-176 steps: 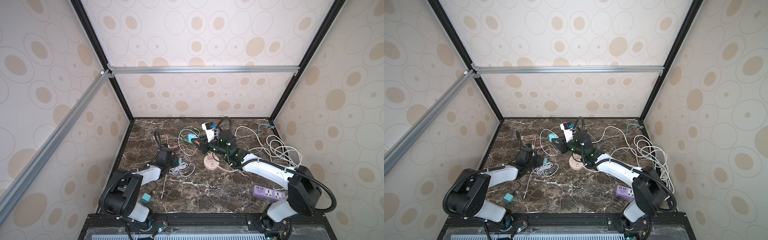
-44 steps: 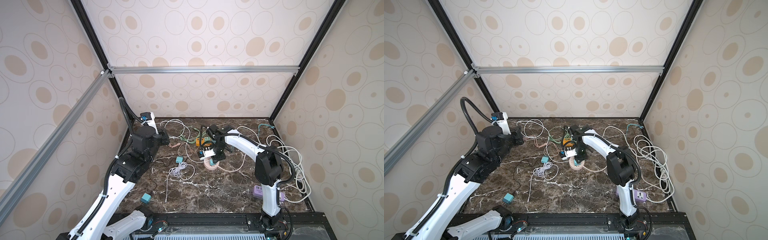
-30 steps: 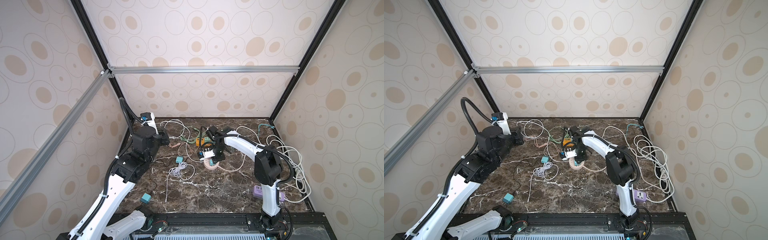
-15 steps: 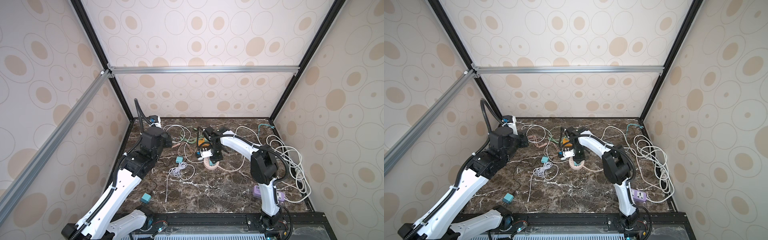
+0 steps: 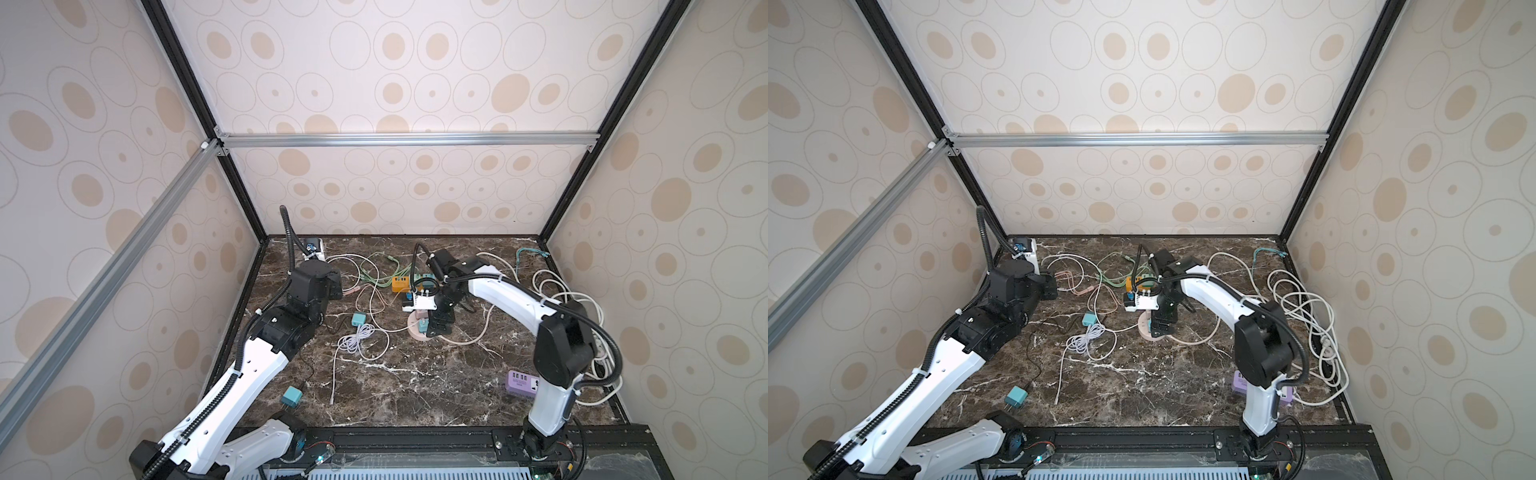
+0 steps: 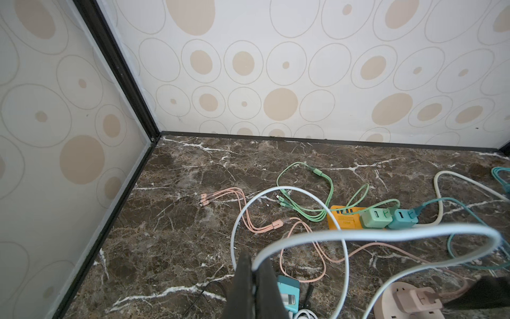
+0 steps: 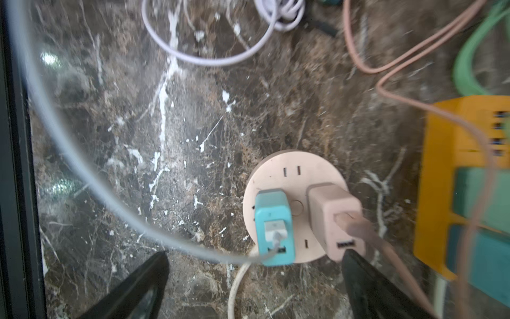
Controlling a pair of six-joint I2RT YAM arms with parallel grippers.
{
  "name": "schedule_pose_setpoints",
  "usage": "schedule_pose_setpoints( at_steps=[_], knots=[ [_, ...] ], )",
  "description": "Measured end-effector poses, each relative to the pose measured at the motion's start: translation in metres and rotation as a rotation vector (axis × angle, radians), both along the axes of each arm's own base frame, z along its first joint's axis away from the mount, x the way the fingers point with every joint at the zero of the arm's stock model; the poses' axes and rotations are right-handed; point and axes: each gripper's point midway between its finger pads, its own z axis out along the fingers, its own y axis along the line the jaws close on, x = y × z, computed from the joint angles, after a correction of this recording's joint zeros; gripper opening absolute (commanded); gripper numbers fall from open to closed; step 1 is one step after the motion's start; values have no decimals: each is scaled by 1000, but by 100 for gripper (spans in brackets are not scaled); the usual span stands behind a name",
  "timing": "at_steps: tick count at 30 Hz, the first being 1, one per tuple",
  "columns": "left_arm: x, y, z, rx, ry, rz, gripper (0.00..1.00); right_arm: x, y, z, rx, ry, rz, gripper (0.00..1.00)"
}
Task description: Insert the plug
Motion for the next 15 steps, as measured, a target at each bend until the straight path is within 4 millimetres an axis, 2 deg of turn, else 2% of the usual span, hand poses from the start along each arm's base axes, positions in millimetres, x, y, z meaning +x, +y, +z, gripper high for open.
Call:
schedule_pose_setpoints(
  at_steps=[4, 7, 9, 13, 15],
  knots=[
    [2, -12, 0, 42, -15, -66, 0, -4, -17, 39, 121, -97, -72, 99],
    [6, -37, 5, 68, -47, -155, 0, -4, -38, 56, 219, -175, -204, 99],
    [10, -67, 7, 95, -65, -247, 0, 5, -60, 66, 311, -242, -380, 99],
    [9, -153, 1, 192, -98, -489, 0, 31, -140, 91, 481, -414, -887, 99],
    [2, -201, -10, 255, -114, -627, 0, 35, -177, 104, 544, -488, -1108, 100]
  ],
)
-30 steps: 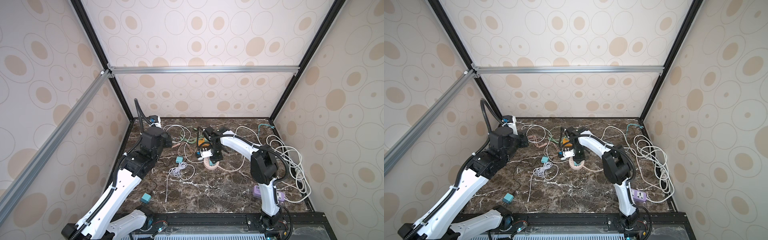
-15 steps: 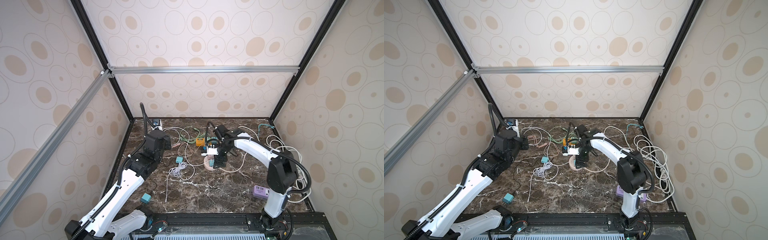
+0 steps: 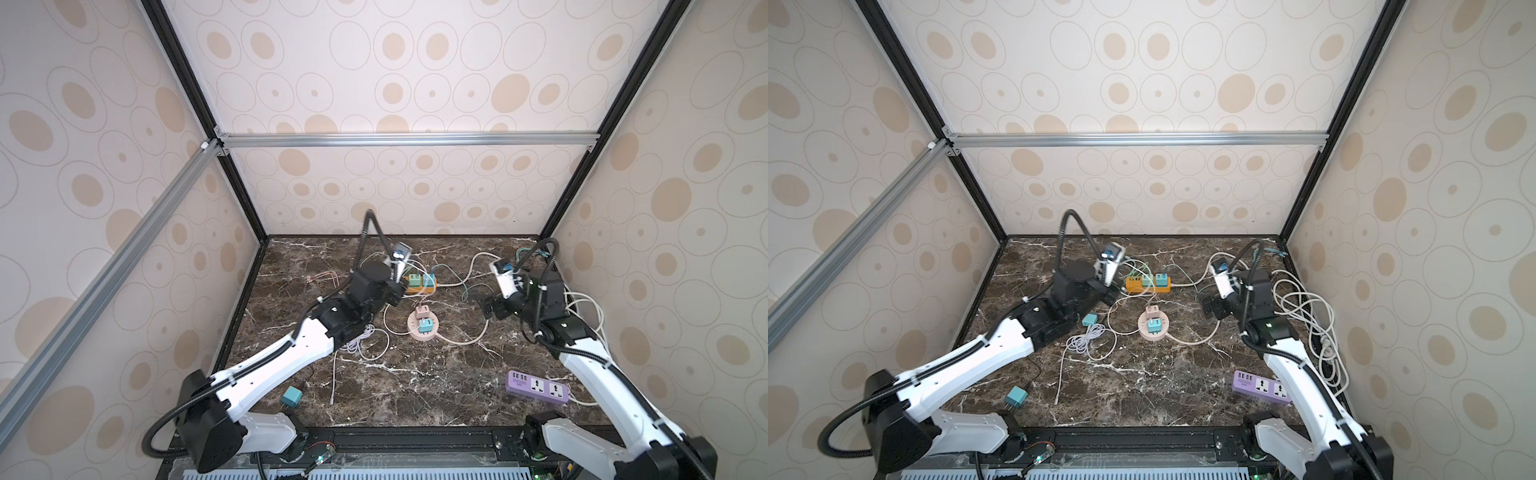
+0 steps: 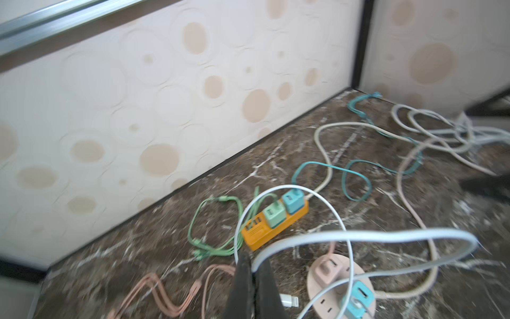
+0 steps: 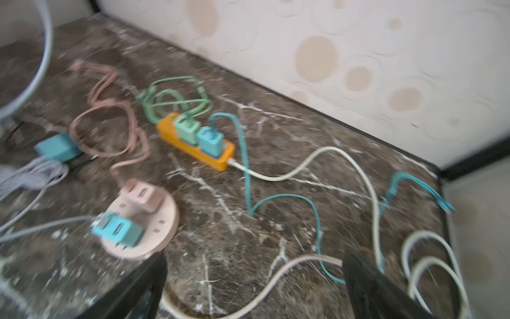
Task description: Insert the plug
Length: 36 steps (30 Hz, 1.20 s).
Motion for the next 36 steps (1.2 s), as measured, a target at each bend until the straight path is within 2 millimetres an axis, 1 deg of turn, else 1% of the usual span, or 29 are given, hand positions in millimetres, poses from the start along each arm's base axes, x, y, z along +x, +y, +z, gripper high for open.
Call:
schedule_pose_setpoints(
  at_steps=[2, 5, 8, 9, 11, 12, 14, 15, 17, 19, 21, 22, 23, 24, 26, 28, 32, 36],
  knots=[
    [-10, -50, -16, 76, -23, -145, 0, -2, -34, 12, 77, -41, -195, 100],
    [-20, -110, -39, 160, -48, -309, 0, -10, -78, 25, 163, -82, -432, 100],
    [-25, -166, -61, 217, -68, -449, 0, -23, -115, 27, 240, -102, -616, 100],
    [-24, -180, -66, 226, -74, -474, 0, -27, -123, 25, 260, -101, -659, 100],
    [-18, -214, -79, 232, -81, -519, 0, -34, -137, 17, 299, -87, -732, 100],
    [-14, -229, -83, 229, -86, -532, 0, -36, -139, 12, 311, -75, -749, 100],
    [-1, -259, -93, 215, -91, -544, 0, -38, -141, -1, 334, -37, -776, 100],
    [4, -272, -98, 207, -91, -549, 0, -39, -141, -5, 341, -22, -782, 100],
    [14, -294, -115, 199, -78, -557, 0, -39, -140, -14, 359, 11, -789, 100],
    [21, -307, -134, 196, -57, -552, 0, -38, -139, -21, 371, 34, -800, 100],
    [29, -315, -154, 193, -31, -539, 0, -38, -140, -27, 379, 56, -814, 100],
    [32, -318, -163, 192, -19, -532, 17, -38, -141, -30, 381, 70, -821, 100],
    [34, -320, -173, 196, -3, -527, 24, -39, -141, -34, 383, 84, -827, 100],
    [34, -321, -179, 196, 14, -523, 27, -39, -141, -36, 383, 95, -832, 100],
    [33, -319, -191, 212, 40, -525, 38, -41, -141, -42, 379, 117, -842, 100],
    [31, -319, -194, 219, 54, -530, 52, -43, -142, -44, 373, 128, -849, 100],
    [27, -313, -189, 290, 30, -562, 76, -47, -145, -49, 362, 145, -868, 100],
    [21, -295, -182, 424, 10, -594, 89, -50, -145, -54, 358, 172, -876, 100]
  ],
)
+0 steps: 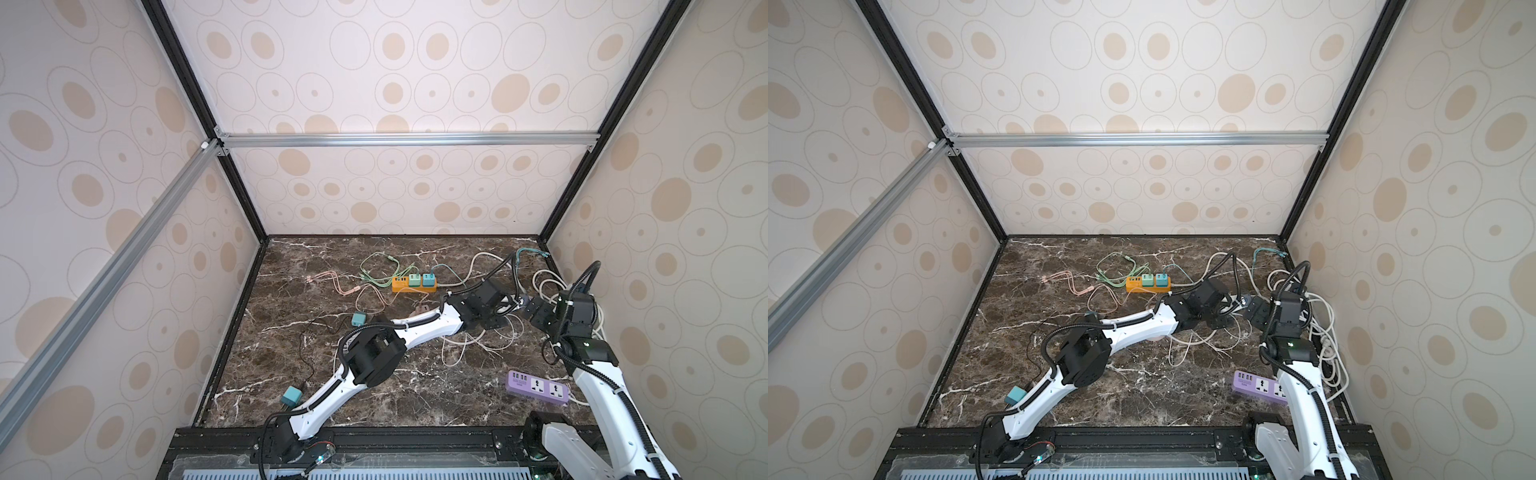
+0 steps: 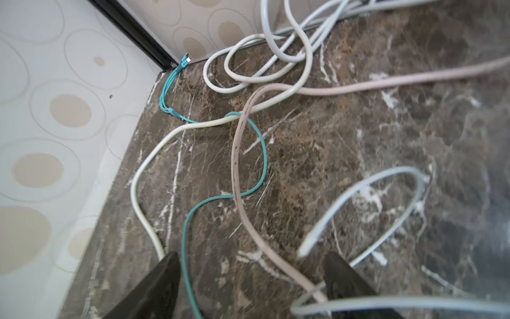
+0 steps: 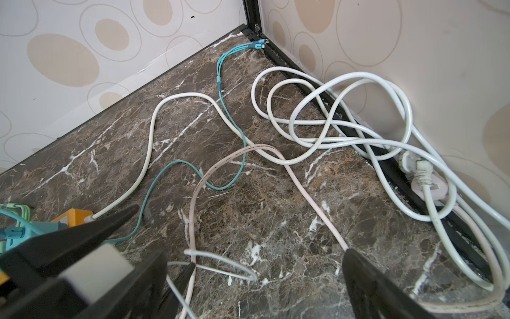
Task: Insert the plug
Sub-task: 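Grasp the purple power strip with the right gripper while the left hovers nearby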
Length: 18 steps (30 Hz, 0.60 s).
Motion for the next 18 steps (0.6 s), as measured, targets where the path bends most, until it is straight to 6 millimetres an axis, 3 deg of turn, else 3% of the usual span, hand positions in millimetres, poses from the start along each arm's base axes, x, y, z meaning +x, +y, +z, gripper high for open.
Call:
schedule_pose_setpoints(
  at_steps=[4, 10, 13, 15, 18],
  knots=[
    [2, 22, 11, 113, -55, 2, 98, -5, 0, -13, 35, 49, -24, 100],
    [-9, 37, 39, 169, -86, -60, 98, -32, -11, -61, 125, 254, -176, 100],
    [-13, 42, 49, 194, -109, -79, 98, -51, -19, -75, 192, 325, -289, 100],
    [-17, 44, 46, 228, -127, -102, 98, -63, -24, -81, 238, 354, -366, 100],
    [-28, 55, 23, 335, -138, -183, 98, -76, -27, -87, 311, 375, -459, 100]
  ],
)
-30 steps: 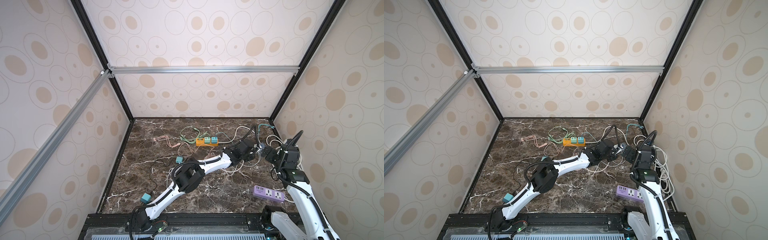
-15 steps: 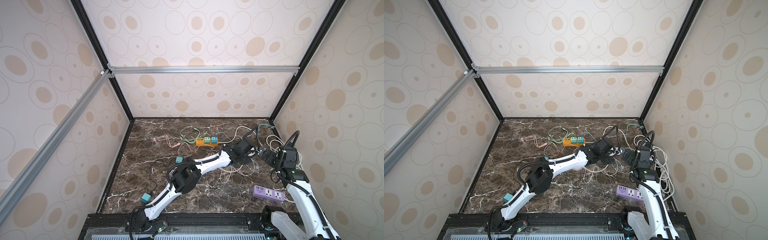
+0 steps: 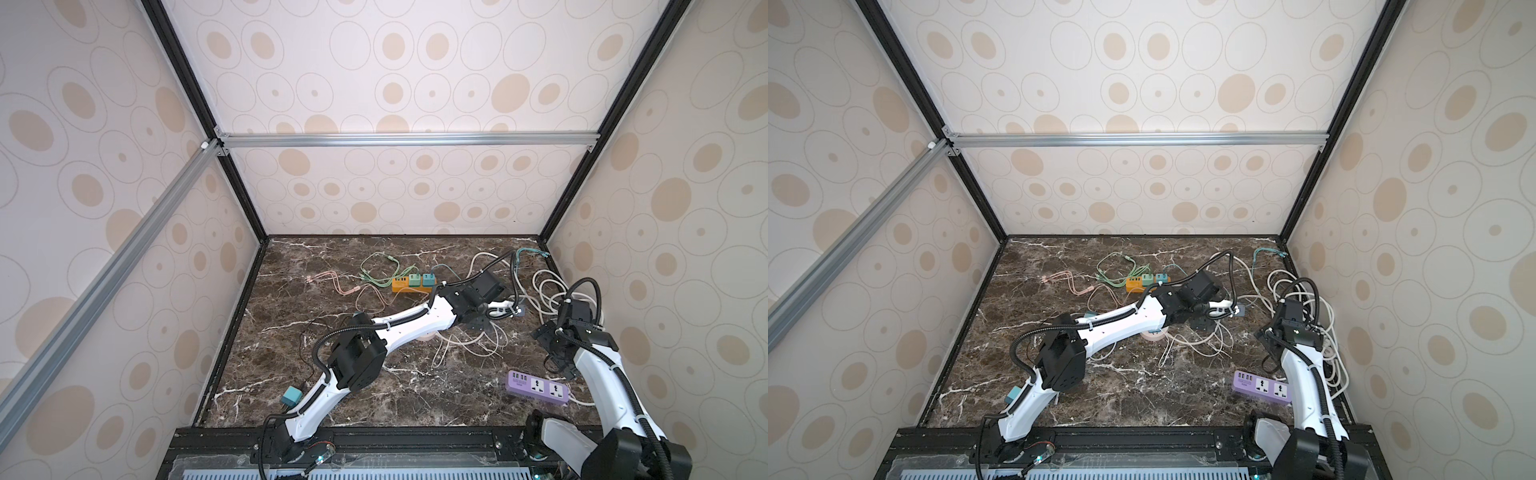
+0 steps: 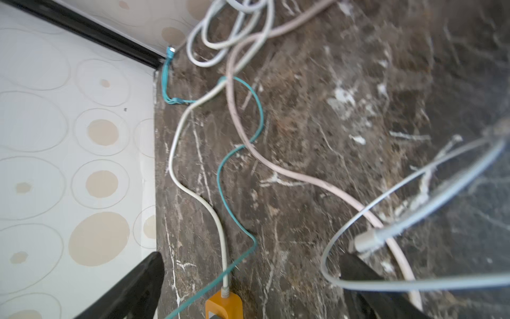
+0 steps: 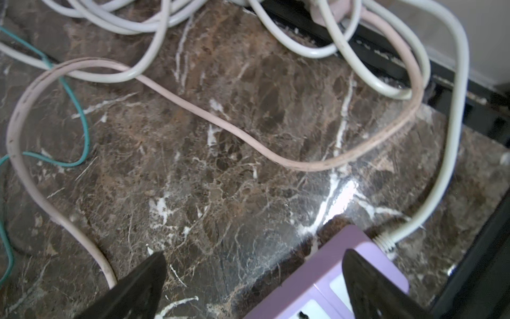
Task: Insert the plug
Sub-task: 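Grasp the purple power strip with the right gripper while the left hovers nearby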
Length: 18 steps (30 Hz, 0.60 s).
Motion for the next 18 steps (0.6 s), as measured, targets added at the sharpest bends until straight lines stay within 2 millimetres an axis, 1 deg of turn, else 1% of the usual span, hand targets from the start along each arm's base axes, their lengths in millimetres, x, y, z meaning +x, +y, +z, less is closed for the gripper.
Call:
schedule_pose_setpoints(
  at_steps=[1, 3, 5, 8, 10, 12, 13, 15, 18],
  knots=[
    [-8, 6, -12, 47, 30, -31, 98, -3, 1, -1, 18, 3, -22, 100],
    [-23, 18, -29, 114, 118, -92, 98, -5, 4, -3, 46, 6, -49, 100],
    [-38, 29, -40, 173, 186, -142, 98, -6, 6, -4, 66, 2, -68, 100],
    [-38, 38, -42, 193, 189, -133, 98, -9, 8, -4, 86, 12, -95, 100],
    [-40, 43, -39, 172, 211, -120, 98, -11, 8, -3, 96, 20, -119, 100],
    [-39, 44, -26, 101, 239, -106, 98, -15, 9, -2, 110, 31, -153, 100],
    [-39, 44, -14, 49, 243, -101, 98, -18, 11, -3, 120, 41, -175, 100],
    [-40, 47, 13, -58, 233, -92, 98, -27, 14, -6, 143, 66, -219, 100],
    [-41, 57, 62, -235, 174, -62, 99, -37, 19, -7, 174, 85, -277, 100]
  ],
)
